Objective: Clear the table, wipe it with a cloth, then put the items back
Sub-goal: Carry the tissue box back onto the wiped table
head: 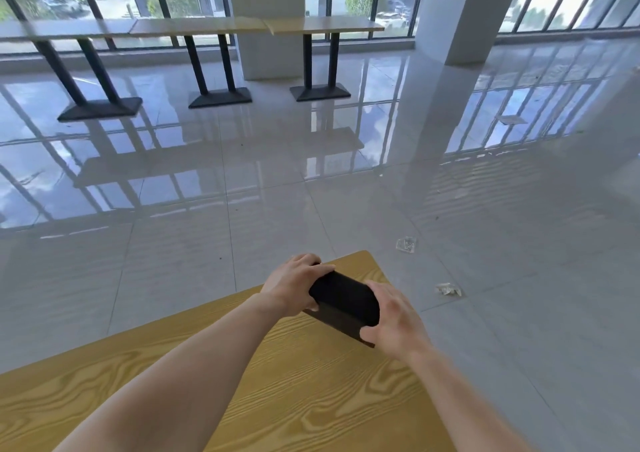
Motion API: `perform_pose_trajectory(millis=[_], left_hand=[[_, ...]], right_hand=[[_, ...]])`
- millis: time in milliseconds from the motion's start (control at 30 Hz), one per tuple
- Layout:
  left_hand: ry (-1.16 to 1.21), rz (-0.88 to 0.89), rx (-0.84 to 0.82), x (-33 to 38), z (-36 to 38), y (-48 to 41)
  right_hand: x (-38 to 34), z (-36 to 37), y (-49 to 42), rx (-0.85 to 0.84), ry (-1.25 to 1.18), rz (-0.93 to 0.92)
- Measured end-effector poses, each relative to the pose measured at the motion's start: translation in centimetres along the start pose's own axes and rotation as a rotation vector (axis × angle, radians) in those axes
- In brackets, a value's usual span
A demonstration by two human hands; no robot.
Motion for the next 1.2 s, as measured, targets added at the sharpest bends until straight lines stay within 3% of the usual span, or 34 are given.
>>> perform_pose_trajectory(millis=[633, 900, 1200], left_hand=[[-0.067, 0.009, -0.170, -2.7, 2.1, 2.2], [-0.031, -0.011, -0.098, -2.0, 2.2, 3.7], [-0.014, -0.099, 0.156, -1.6, -1.0, 8.9]], right_hand=[[-1.1, 4.3, 2.0, -0.095, 0.005, -0.055], [-1.8, 3.8, 2.0, -0.161, 0.026, -0.058], [-6.1, 0.9, 2.4, -0.025, 0.031, -0.164]])
Point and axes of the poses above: each hand's wrist, its own y-axis away from the middle knuckle, its own z-axis out of the palm, x = y × z, the point moved 7 cm from there along -y, towards the middle knuckle, and after that the axes turned 4 degrees about y, right-handed, at the moved point
